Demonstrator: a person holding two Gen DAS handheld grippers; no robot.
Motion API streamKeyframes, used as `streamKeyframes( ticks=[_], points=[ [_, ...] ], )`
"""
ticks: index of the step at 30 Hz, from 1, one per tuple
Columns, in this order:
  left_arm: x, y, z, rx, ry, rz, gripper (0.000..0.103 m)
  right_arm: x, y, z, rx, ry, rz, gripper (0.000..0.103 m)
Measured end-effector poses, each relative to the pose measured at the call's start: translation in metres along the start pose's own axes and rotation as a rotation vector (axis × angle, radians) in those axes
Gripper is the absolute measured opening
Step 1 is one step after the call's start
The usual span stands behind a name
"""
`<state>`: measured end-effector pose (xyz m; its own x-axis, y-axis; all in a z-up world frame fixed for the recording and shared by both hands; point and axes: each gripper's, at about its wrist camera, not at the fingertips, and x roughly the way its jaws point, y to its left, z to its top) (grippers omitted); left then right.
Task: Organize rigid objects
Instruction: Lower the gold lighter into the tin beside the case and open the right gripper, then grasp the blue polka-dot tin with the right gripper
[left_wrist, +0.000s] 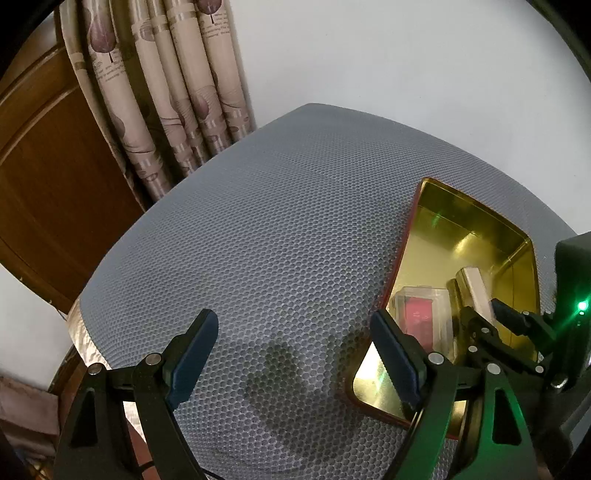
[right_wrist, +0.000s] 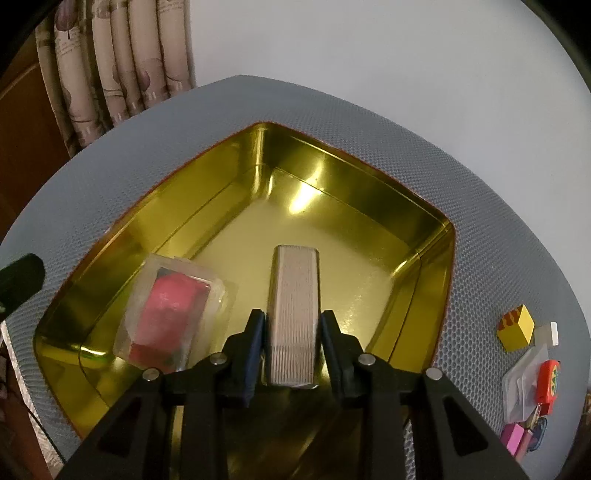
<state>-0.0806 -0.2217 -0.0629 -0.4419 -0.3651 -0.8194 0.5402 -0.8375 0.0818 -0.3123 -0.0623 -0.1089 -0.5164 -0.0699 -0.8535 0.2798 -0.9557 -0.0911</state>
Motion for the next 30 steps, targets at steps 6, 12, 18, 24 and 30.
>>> streamKeyframes(
  ticks=[6, 12, 18, 24, 30],
  points=[
    [-0.002, -0.002, -0.002, 0.017, -0.011, -0.010, 0.082, -0.024, 0.002, 0.002, 0.034, -0.060, 0.014, 0.033],
    [-0.005, -0.005, -0.003, 0.031, -0.027, -0.009, 0.082, -0.058, -0.023, -0.026, 0.104, -0.102, 0.001, 0.034],
    [-0.009, -0.009, -0.004, 0.044, -0.044, 0.000, 0.082, -0.083, -0.088, -0.069, 0.206, -0.110, -0.095, 0.034],
    [-0.013, -0.016, -0.006, 0.067, -0.058, 0.008, 0.082, -0.099, -0.162, -0.124, 0.327, -0.093, -0.196, 0.034],
    [-0.017, -0.025, -0.009, 0.097, -0.078, 0.006, 0.083, -0.097, -0.216, -0.164, 0.434, -0.047, -0.266, 0.034]
  ],
)
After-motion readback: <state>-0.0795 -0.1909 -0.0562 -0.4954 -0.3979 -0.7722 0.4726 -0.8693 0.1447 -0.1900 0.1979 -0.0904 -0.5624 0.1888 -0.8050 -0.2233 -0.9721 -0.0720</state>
